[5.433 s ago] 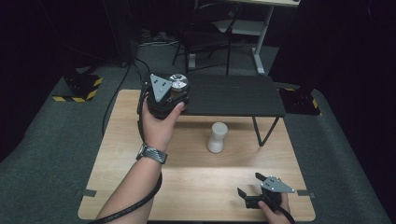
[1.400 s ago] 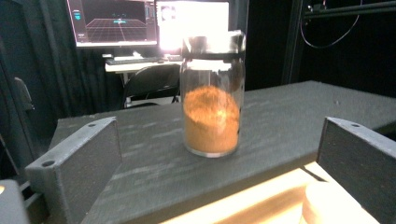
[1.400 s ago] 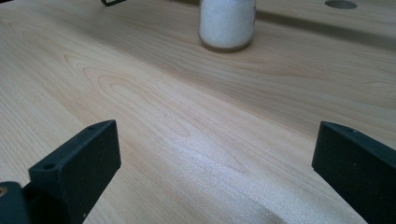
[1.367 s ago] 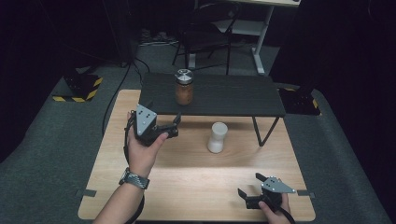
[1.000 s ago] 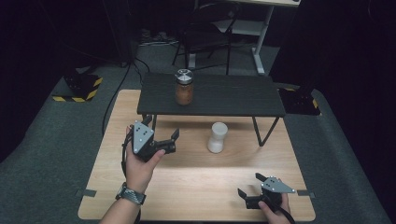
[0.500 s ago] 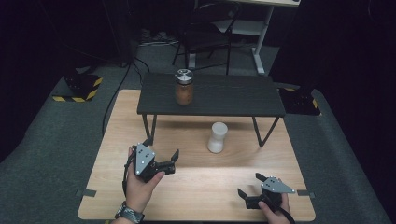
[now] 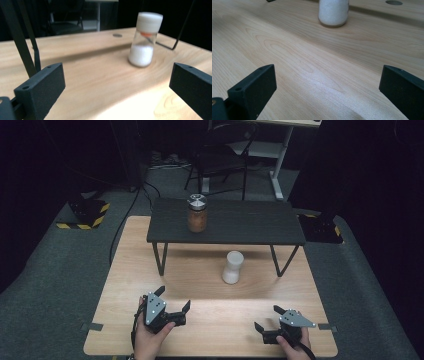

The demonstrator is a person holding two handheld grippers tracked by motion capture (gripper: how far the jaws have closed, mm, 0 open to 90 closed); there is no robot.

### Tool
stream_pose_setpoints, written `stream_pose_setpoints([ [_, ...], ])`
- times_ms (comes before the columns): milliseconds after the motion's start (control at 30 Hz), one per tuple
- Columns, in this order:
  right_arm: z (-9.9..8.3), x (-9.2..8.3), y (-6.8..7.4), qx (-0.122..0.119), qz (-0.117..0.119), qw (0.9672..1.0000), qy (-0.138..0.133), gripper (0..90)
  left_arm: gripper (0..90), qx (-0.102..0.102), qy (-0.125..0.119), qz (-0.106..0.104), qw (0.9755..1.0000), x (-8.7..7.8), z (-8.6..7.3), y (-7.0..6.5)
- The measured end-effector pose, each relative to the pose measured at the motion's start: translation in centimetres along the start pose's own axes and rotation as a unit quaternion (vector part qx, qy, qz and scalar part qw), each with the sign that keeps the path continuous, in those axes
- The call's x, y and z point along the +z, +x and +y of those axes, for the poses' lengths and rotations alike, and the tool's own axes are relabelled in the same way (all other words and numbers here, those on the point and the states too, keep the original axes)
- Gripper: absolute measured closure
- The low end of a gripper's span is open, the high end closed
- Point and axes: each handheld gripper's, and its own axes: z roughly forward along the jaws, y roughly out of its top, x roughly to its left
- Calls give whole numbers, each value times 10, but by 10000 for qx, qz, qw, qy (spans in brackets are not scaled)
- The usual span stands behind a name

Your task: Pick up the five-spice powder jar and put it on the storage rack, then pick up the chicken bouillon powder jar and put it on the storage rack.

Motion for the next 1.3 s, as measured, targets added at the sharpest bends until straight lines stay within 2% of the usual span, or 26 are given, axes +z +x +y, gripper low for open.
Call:
stream_pose_setpoints([
  [133, 0, 0, 0, 0, 3, 10000, 12, 7, 3, 41, 206, 26, 9998, 2, -6, 0],
  [233, 0, 0, 0, 12, -5, 10000, 8, 7, 3, -16, 310, -20, 9995, 5, -10, 2],
  [433, 1, 0, 1, -13, -28, 10000, 24, 7, 3, 209, 482, -87, 9986, 8, -14, 2],
  [600, 1, 1, 2, 39, -82, 10000, 27, 7, 4, 192, 611, -127, 9979, 10, -14, 5],
  [767, 2, 1, 3, 47, -116, 9999, 55, 7, 4, 299, 684, -154, 9971, 9, -12, 6],
  [967, 3, 1, 5, 1, -129, 9999, 76, 7, 4, 244, 773, -184, 9965, 10, -10, 8],
  [1167, 2, 1, 4, 7, -101, 9999, 59, 7, 4, 292, 814, -209, 9960, 11, -9, 7],
  [1300, 2, 1, 4, 20, -108, 9999, 53, 7, 4, 212, 837, -236, 9960, 12, -8, 10],
])
